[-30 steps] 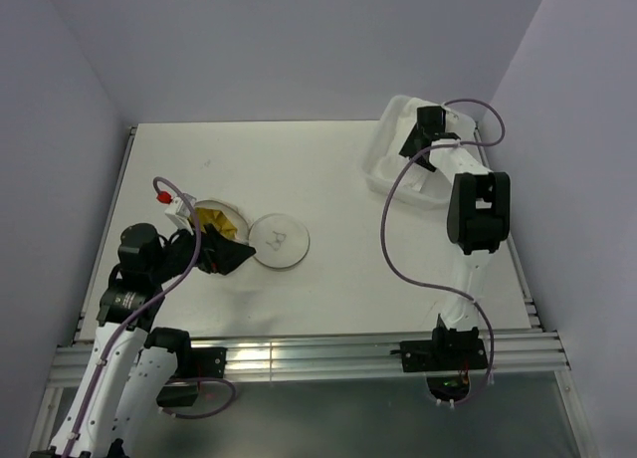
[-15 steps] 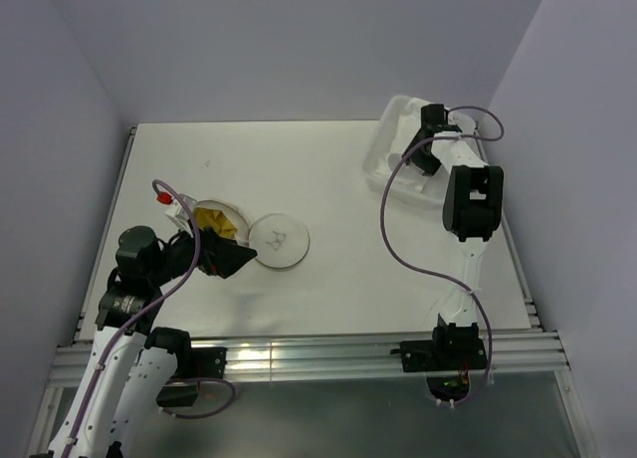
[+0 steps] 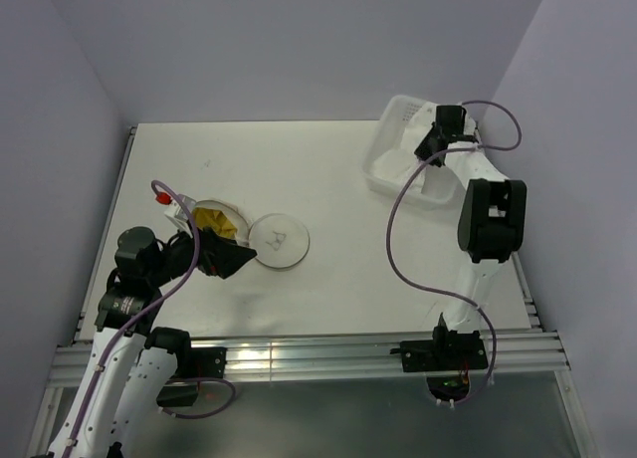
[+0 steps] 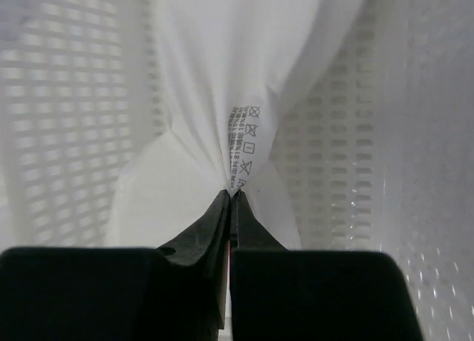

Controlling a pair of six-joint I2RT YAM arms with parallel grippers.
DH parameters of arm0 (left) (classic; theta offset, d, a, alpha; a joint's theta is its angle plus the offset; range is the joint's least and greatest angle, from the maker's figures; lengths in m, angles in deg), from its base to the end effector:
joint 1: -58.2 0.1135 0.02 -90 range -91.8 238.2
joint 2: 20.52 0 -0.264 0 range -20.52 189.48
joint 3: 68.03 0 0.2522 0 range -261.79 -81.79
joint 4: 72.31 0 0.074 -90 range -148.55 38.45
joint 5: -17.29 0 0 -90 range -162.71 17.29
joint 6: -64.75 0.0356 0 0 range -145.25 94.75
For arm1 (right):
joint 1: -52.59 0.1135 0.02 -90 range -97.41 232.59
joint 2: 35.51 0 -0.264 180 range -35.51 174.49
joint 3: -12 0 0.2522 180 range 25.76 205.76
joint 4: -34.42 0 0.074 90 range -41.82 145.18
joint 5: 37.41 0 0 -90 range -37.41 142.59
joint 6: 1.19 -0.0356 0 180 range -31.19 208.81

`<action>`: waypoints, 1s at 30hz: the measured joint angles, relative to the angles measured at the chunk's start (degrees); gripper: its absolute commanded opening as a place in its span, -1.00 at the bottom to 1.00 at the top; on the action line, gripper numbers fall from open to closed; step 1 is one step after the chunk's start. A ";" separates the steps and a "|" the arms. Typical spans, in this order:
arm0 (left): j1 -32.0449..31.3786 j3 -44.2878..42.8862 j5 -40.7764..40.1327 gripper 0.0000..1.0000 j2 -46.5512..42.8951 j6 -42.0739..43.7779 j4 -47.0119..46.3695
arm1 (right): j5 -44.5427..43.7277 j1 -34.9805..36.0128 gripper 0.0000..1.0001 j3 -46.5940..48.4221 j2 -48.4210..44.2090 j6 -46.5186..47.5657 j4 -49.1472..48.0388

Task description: Place the bra in the laundry bag and zip it closed

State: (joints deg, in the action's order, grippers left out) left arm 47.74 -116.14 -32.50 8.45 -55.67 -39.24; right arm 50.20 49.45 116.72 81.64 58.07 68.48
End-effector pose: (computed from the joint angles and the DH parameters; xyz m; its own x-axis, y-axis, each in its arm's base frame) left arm 0.1192 -0.0454 0.2997 -0.5863 -0.2850 -0.7583 0.5311 0.5716 -0.6255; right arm 0.4614 -0.0268 0.2147 -0.5798 0.5433 -0.6072 0.4418 0.8358 0.3259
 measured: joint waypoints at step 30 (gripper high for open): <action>-4.26 0.57 -1.07 0.98 9.27 -4.85 -7.45 | 6.16 23.52 0.59 -73.18 -91.43 -8.50 -0.81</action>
State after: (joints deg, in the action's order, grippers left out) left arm 43.48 -115.57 -33.57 17.71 -60.52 -46.70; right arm 56.36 72.97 43.54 -9.79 49.57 67.67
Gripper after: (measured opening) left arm 0.993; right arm 0.821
